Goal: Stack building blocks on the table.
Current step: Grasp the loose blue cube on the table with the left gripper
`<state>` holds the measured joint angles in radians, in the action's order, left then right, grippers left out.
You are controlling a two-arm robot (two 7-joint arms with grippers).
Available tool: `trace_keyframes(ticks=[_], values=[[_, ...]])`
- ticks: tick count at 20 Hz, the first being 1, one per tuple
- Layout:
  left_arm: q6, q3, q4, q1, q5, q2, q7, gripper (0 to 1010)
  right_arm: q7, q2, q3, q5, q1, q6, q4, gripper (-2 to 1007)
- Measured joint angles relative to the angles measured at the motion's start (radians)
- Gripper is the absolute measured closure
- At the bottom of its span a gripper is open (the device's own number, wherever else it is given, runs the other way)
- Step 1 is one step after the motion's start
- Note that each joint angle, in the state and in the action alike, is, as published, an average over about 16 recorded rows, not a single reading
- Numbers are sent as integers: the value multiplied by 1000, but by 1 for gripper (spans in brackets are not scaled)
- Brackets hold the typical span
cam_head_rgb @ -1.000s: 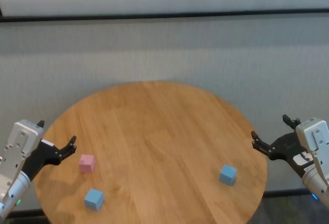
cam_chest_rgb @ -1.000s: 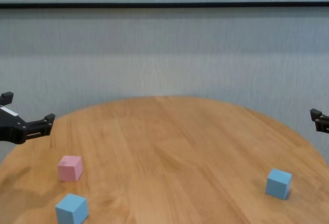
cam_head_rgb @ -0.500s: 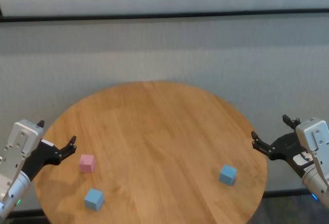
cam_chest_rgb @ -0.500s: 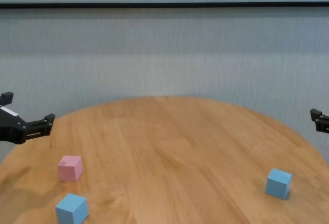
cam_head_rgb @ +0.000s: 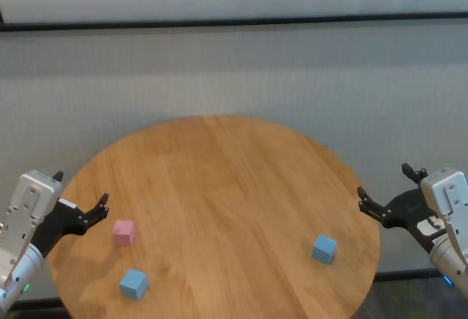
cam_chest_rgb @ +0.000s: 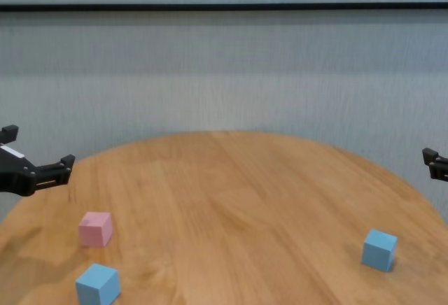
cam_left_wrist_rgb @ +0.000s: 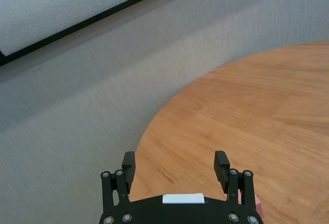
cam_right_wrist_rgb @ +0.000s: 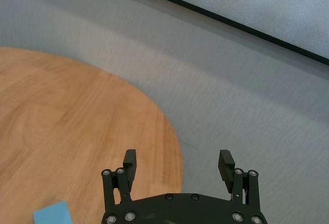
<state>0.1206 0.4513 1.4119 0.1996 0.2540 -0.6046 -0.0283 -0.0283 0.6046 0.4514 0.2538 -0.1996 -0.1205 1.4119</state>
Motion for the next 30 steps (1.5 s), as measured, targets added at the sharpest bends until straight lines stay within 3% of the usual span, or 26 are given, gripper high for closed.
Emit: trace_keyframes(ticks=[9,16,19,24,30], values=[[-5,0,16,-11,0,-11,21,7,0,0,0,0,0,0,0,0],[-27,-7,75,-55,22,-49,90,7,0,0,0,0,0,0,0,0],[-50,-20,117,-86,61,-68,134,7,0,0,0,0,0,0,0,0],[-108,-50,196,-145,153,-89,196,7,0,0,0,0,0,0,0,0],[-207,-72,280,-199,245,-106,248,7,0,0,0,0,0,0,0,1]])
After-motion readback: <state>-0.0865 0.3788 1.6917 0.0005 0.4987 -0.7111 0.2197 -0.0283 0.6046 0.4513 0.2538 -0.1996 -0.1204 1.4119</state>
